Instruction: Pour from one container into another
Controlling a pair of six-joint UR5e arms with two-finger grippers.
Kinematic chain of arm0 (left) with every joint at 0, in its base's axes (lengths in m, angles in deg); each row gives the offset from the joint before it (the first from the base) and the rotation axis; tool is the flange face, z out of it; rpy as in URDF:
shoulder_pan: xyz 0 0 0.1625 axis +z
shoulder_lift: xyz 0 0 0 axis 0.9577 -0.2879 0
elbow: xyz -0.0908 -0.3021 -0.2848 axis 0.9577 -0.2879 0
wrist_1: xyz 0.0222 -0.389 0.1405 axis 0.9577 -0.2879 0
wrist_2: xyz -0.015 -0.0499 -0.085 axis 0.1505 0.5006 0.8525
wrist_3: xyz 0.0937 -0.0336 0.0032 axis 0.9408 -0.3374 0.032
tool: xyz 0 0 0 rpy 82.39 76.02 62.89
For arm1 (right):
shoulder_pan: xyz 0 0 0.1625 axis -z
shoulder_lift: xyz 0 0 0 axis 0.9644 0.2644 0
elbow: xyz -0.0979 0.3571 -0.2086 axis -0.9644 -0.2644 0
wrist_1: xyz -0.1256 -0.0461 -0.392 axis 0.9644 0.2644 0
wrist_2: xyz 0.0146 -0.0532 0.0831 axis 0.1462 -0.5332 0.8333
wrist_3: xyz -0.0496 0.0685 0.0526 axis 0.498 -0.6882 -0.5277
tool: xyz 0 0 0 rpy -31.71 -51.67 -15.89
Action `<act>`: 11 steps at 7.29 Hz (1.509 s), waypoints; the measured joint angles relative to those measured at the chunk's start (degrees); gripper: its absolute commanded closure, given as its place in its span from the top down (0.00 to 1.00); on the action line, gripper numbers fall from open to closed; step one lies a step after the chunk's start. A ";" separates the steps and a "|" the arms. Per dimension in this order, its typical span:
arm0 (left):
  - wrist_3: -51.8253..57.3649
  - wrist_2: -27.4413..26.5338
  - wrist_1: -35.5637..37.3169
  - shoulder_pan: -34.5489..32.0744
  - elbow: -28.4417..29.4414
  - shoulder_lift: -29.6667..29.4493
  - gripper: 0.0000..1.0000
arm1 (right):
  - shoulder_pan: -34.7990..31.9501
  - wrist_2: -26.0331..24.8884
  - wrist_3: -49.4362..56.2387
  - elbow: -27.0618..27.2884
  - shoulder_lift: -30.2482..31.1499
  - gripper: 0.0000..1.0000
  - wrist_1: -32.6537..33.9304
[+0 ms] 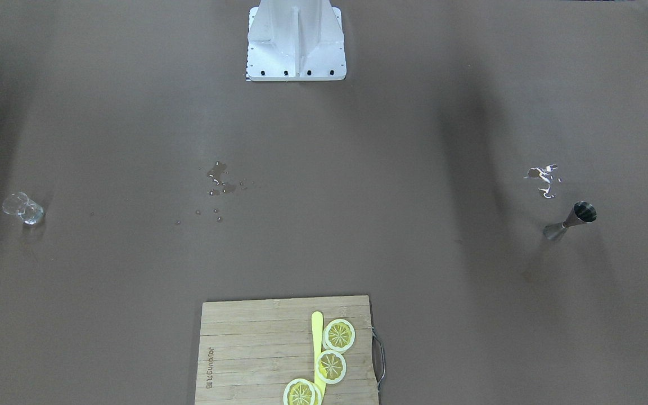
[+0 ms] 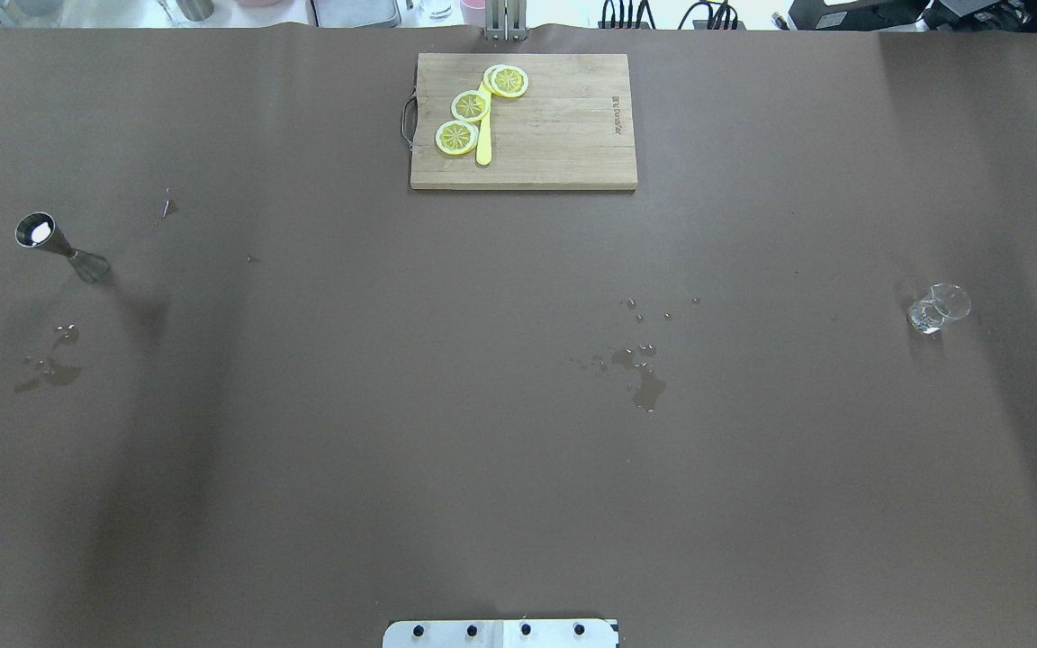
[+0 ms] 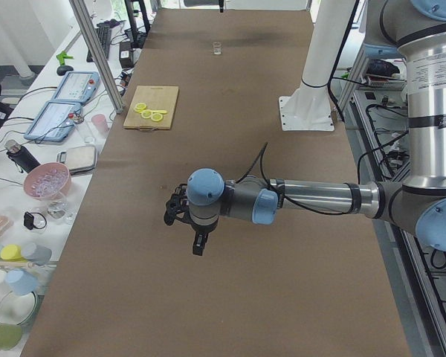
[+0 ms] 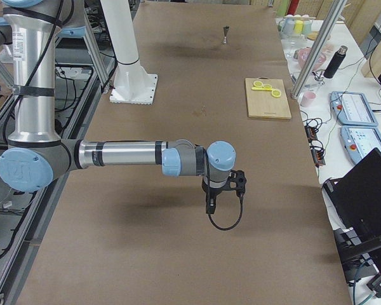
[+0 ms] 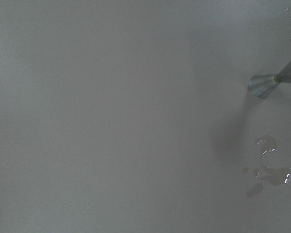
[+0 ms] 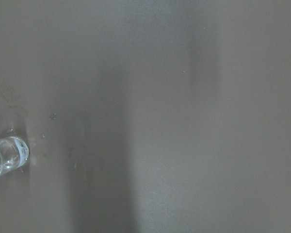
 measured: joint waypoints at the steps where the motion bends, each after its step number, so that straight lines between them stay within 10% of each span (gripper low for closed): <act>1: -0.02 -0.03 0.02 0.00 0.68 -1.04 0.97 | 0.03 0.25 0.03 0.20 -0.02 1.00 0.01; 11: -6.87 -0.72 -0.59 0.26 4.50 -10.72 0.97 | 5.82 1.76 0.01 3.98 -1.20 1.00 0.07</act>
